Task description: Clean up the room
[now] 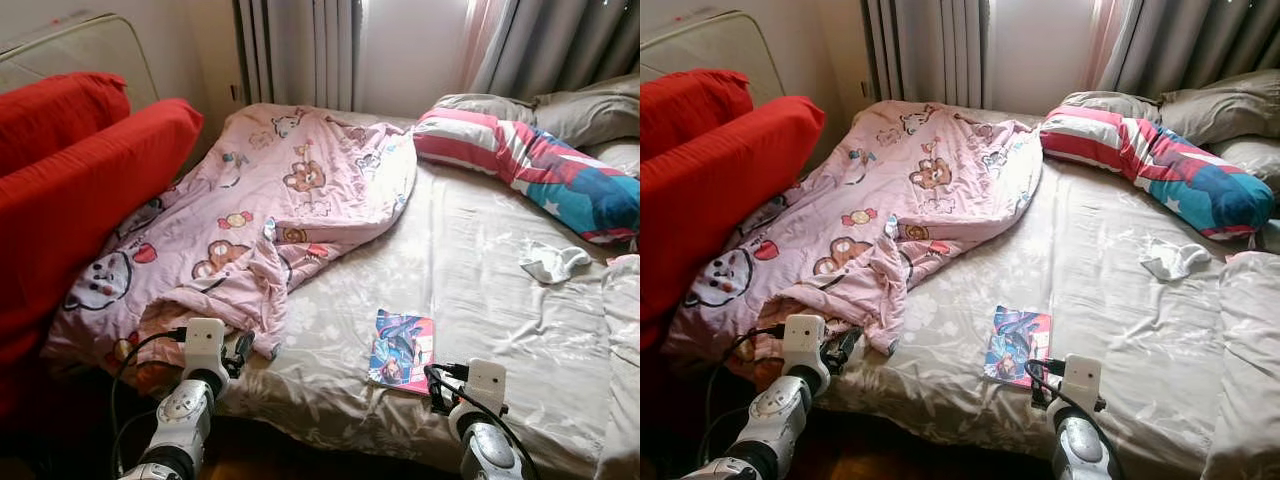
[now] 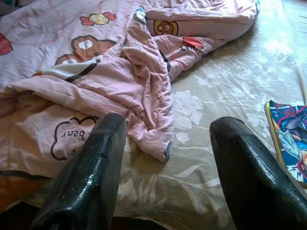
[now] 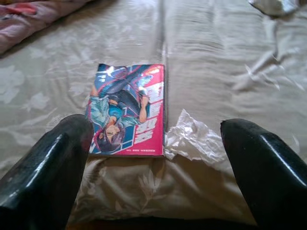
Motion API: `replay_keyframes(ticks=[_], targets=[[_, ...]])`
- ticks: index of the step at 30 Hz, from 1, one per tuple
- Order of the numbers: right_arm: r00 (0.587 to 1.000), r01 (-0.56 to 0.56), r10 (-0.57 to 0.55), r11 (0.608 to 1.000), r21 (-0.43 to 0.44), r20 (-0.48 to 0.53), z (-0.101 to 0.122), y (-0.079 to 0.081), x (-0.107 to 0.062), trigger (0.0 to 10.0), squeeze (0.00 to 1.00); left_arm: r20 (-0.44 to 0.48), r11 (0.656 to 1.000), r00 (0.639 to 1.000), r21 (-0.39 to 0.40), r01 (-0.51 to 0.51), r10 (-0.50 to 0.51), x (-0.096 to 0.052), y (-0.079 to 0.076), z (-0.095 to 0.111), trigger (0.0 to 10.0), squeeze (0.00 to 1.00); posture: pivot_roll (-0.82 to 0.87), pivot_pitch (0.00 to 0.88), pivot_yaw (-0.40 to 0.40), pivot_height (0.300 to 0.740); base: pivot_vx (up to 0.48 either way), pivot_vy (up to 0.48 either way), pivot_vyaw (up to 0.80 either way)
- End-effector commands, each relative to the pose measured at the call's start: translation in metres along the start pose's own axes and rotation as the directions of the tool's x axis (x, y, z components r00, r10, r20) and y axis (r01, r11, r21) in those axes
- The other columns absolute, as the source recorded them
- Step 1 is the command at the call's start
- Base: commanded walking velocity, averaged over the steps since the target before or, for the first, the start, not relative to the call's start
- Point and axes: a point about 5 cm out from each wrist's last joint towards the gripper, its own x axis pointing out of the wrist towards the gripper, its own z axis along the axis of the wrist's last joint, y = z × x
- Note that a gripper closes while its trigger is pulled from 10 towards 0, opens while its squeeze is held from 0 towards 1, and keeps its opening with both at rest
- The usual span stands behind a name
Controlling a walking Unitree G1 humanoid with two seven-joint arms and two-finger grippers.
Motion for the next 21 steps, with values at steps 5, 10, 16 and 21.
replay_keyframes(ticks=[5, 10, 16, 21], targets=[[1.000, -0.009, 0.009, 1.000, -0.025, 0.009, 0.003, -0.001, 0.001, 10.0, 0.00, 0.041, 1.000, 0.999, -0.004, 0.008, -0.008, 0.005, -0.006, 0.010, 10.0, 0.00, -0.01, 0.000, -0.058, 0.740, 0.000, 0.000, 0.00], [0.997, -0.005, 0.006, 1.000, -0.012, 0.072, 0.008, -0.001, 0.000, 10.0, 0.00, 0.047, 1.000, 0.999, -0.005, 0.007, -0.006, 0.005, -0.006, 0.011, 10.0, 0.00, -0.01, 0.000, -0.060, 0.740, 0.000, 0.000, 0.00], [0.986, 0.042, -0.028, 0.996, -0.080, 0.166, 0.021, -0.002, 0.001, 10.0, 0.00, 0.061, 1.000, 0.998, -0.003, 0.006, -0.006, 0.007, -0.004, 0.015, 10.0, 0.00, 0.00, 0.000, -0.057, 0.740, 0.000, 0.000, 0.00], [0.882, 0.039, 0.016, 0.993, -0.107, 0.472, 0.109, 0.007, 0.017, 10.0, 0.00, 0.067, 1.000, 0.998, -0.004, 0.006, -0.006, 0.009, -0.004, 0.018, 10.0, 0.00, -0.01, 0.000, -0.052, 0.740, 0.000, 0.000, 0.00]])
